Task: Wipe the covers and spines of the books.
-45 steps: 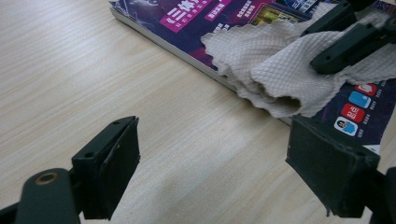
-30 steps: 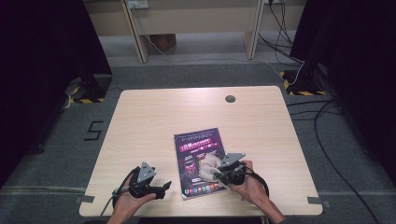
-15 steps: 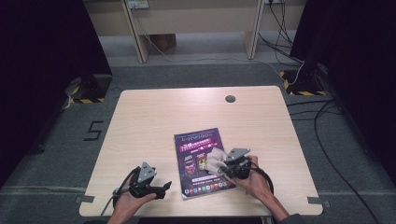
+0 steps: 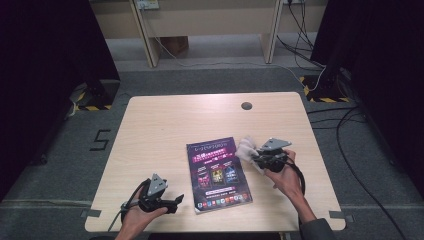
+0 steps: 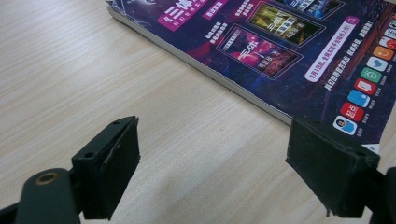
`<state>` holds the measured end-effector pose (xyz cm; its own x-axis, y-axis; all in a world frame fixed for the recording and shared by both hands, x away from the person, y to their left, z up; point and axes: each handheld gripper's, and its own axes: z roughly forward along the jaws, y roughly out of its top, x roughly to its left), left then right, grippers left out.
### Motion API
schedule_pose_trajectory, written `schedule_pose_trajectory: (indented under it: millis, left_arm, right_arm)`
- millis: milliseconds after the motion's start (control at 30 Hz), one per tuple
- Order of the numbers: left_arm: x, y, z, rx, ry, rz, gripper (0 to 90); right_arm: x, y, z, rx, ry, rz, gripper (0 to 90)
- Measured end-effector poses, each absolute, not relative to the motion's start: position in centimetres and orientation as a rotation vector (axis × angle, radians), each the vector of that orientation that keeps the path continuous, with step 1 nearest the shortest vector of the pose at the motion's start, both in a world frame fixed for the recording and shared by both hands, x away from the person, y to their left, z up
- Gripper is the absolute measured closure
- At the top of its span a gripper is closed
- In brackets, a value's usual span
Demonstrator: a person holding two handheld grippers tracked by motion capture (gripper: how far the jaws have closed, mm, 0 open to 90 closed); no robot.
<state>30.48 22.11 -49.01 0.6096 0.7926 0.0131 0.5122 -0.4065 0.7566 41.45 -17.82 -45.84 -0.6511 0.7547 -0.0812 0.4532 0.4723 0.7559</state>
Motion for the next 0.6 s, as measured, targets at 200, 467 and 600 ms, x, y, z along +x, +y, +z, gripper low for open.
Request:
schedule_pose_trajectory:
  millis: [200,467,600]
  left_arm:
    - [30.5,22.1,-49.0,2.096,1.023,0.485,16.4]
    - [30.5,22.1,-49.0,2.096,1.022,0.485,16.4]
    - [30.5,22.1,-49.0,2.097,1.023,0.485,16.4]
  right_arm:
    - [41.8,-21.2,-45.4,1.115,2.238,0.988,74.7]
    - [42.4,-23.4,-47.2,1.223,2.246,0.889,74.6]
    - [42.5,-23.0,-47.7,1.233,2.271,0.861,74.5]
